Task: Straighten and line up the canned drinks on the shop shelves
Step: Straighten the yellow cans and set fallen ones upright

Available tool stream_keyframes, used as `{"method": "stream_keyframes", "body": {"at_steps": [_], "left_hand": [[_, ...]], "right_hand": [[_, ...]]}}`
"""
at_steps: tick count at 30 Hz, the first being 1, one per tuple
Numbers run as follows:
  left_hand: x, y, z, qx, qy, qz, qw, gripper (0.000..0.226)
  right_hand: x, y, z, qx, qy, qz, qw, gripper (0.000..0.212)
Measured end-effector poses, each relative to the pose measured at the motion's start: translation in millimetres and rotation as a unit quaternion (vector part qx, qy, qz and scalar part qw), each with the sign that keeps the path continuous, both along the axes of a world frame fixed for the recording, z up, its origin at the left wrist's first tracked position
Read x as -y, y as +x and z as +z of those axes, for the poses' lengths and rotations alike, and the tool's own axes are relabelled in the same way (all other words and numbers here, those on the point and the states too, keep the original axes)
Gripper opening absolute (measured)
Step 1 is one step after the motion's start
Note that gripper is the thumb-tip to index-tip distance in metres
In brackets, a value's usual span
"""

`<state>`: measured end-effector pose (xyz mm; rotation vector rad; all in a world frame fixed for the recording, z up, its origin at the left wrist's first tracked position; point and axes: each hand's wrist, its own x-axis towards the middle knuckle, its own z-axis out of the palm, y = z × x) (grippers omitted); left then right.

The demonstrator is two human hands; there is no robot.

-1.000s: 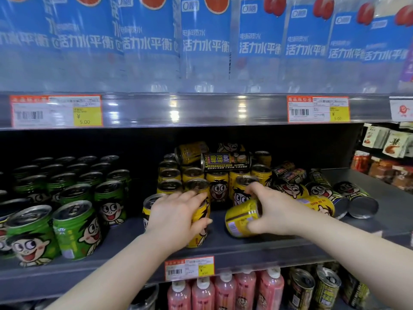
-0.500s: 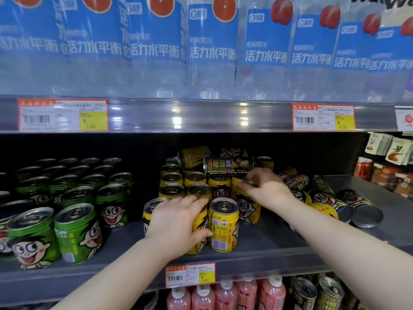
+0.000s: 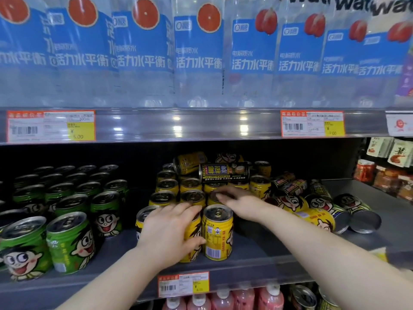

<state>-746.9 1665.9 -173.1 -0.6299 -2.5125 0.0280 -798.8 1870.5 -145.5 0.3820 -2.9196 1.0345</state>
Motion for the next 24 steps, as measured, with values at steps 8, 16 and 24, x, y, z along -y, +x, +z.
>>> {"method": "stream_keyframes", "body": {"at_steps": [8, 16, 24], "left_hand": [[-22, 13, 24, 0.113, 0.069, 0.068, 0.989, 0.127], [-80, 12, 24, 0.152, -0.014, 0.057, 0.987, 0.081], [-83, 16, 26, 0.158, -0.028, 0.072, 0.984, 0.077]], "right_hand": [[-113, 33, 37, 0.019, 0.249, -0.036, 0.968, 0.047], [-157, 56, 8, 0.038, 0.457, -0.024, 0.889, 0.091], [-159, 56, 3, -0.016, 0.393, -0.017, 0.919, 0.093]]}}
